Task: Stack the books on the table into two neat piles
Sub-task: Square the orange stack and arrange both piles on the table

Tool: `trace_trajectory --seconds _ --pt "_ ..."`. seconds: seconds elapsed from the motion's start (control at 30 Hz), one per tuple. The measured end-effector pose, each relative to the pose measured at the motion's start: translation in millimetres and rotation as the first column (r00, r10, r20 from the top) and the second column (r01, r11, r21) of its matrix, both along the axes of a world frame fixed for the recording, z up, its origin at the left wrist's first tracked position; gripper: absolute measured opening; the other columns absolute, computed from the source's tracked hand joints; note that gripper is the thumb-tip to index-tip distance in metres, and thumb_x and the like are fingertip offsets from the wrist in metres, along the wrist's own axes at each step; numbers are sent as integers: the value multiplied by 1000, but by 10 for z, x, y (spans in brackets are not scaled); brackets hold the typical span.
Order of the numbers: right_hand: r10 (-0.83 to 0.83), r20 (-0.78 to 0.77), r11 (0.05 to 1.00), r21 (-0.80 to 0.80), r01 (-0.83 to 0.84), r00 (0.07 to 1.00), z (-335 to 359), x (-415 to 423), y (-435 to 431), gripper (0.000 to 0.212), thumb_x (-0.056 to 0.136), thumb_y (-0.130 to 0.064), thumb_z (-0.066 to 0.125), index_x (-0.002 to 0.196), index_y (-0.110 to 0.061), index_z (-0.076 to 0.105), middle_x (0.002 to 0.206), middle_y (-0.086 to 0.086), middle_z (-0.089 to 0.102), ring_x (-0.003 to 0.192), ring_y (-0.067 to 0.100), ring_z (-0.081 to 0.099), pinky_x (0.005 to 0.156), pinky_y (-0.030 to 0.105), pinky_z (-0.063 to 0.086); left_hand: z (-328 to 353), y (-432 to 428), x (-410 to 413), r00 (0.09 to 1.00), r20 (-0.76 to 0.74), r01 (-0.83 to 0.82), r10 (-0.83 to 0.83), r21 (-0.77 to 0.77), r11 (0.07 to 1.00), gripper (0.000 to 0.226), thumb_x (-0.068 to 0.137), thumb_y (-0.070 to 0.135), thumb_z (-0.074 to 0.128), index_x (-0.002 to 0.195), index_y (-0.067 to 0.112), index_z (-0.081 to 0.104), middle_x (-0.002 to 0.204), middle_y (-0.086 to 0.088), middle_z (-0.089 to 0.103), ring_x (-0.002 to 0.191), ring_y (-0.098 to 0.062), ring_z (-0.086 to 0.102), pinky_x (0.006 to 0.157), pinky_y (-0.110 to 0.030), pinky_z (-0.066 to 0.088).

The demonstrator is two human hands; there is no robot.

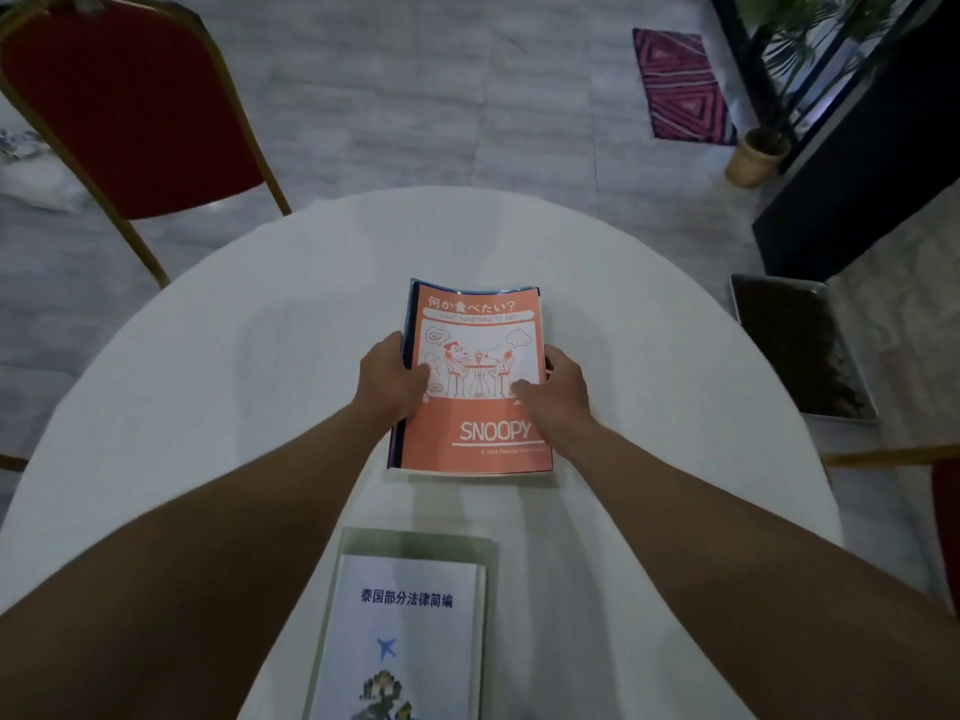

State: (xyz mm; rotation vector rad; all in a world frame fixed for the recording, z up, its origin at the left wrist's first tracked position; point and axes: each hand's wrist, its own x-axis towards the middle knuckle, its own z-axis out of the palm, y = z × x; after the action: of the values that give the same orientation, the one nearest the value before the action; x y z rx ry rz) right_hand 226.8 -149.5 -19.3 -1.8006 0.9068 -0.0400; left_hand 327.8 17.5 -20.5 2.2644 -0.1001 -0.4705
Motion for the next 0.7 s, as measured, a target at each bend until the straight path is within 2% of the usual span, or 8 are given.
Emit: trace_trajectory --seconds 0.07,0.13,0.2,0.3,0.37,0.47,0.57,0.7 --pt "18 -29 999 -50 -20 999 -128 38 81 34 94 -9 64 126 -18 58 127 3 68 107 23 68 69 22 52 -151 70 22 1000 -18 -2 2 19 1000 32 95 18 58 127 11 54 128 -10 64 112 -31 64 81 -36 53" --pt "41 -67 992 -114 -48 997 -235 47 135 32 96 -13 64 127 -16 57 129 5 67 110 25 68 80 30 57 -276 121 18 999 -20 27 -26 31 999 34 98 19 55 131 12 51 132 -10 62 116 -31 62 82 -34 51" --pt "83 -102 974 -202 -102 991 -307 50 185 36 98 -18 61 132 -10 54 131 9 64 116 27 64 95 41 56 -367 153 15 998 1 70 -70 61 996 37 100 23 50 136 13 46 138 -12 57 122 -32 58 88 -35 49" --pt "89 -207 948 -281 -146 974 -370 75 267 52 102 -29 52 148 -11 38 142 11 53 139 32 45 111 49 43 -417 187 13 994 13 99 -104 223 970 44 103 31 41 143 15 35 147 -16 40 132 -33 46 99 -41 47" --pt "64 -342 921 -341 -188 937 -354 72 307 57 102 -41 46 153 -21 29 149 11 44 148 33 28 116 52 28 -400 208 16 989 10 136 -146 306 942 48 103 36 39 145 15 30 148 -18 38 128 -36 51 95 -43 50" --pt "97 -385 933 -285 -218 918 -331 55 291 59 102 -45 44 153 -25 25 153 13 38 148 35 25 117 53 25 -310 220 40 981 -72 196 -182 326 925 56 102 37 39 150 16 20 146 -20 39 125 -38 54 92 -45 52" --pt "127 -382 941 -246 -233 915 -304 7 257 54 99 -48 46 145 -22 32 147 9 45 141 32 36 113 53 32 -203 257 4 971 -148 228 -188 327 917 68 102 37 41 156 13 6 149 -20 40 130 -38 50 99 -49 51" --pt "85 -363 925 -318 -209 928 -283 -185 294 51 95 -50 51 131 -14 46 138 8 53 132 32 44 105 50 37 -77 415 -204 972 -96 237 -217 374 897 51 101 36 43 140 5 32 140 -18 50 124 -37 52 96 -47 49"
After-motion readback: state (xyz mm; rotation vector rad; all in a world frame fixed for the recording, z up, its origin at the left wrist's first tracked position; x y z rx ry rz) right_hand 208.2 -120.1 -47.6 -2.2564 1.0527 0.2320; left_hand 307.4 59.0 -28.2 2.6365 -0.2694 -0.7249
